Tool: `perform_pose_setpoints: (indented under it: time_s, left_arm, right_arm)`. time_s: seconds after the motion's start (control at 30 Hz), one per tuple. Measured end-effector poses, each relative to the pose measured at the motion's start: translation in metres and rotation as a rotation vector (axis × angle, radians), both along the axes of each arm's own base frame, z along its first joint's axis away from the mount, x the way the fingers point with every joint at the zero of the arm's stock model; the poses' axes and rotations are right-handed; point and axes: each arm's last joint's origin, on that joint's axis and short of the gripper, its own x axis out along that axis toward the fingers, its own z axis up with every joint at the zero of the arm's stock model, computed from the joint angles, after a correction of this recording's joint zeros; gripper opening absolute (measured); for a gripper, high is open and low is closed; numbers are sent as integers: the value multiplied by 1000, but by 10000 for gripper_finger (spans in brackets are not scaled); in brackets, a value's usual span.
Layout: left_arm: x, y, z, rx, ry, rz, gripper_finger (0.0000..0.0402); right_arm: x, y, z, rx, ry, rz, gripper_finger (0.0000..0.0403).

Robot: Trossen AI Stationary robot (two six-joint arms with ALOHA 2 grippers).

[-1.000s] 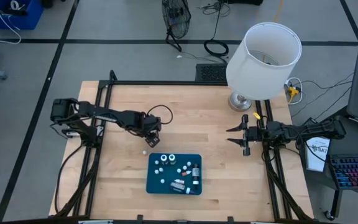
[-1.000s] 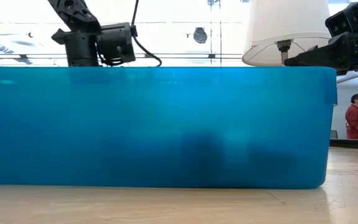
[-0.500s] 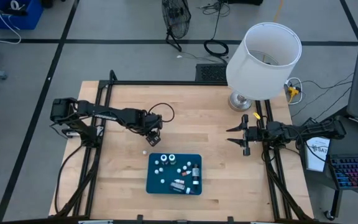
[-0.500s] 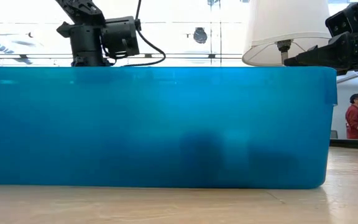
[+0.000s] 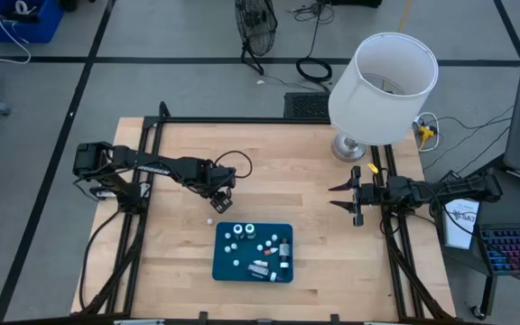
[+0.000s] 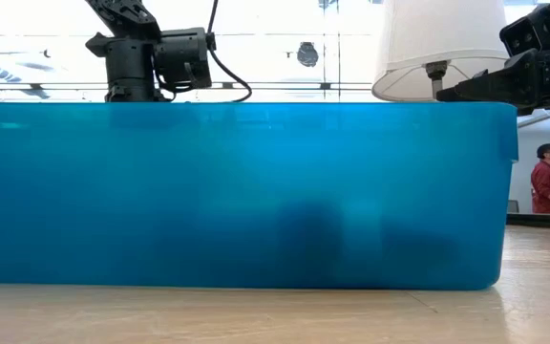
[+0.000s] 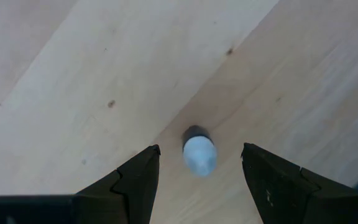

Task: Pick & Place food coloring
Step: Put the purple food coloring bottle into the blue container

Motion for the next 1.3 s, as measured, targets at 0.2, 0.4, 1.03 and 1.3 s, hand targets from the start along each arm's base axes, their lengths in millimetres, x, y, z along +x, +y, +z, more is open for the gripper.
perform_pose_setpoints:
  time_s: [0.2,0.4,1.03,1.3]
  left_arm:
    - [0,0,0,4,-1,1,230]
    - [0,0,0,4,-1,3,229]
    - [1,0,0,-5,-10,1,89]
    - [1,0,1,1,-10,-30,47]
  right_arm:
    - [0,0,0,0,0,-1,161]
    - [0,0,0,0,0,0,162]
    - [0,0,0,0,0,0,162]
    - [0,0,0,0,0,-1,161]
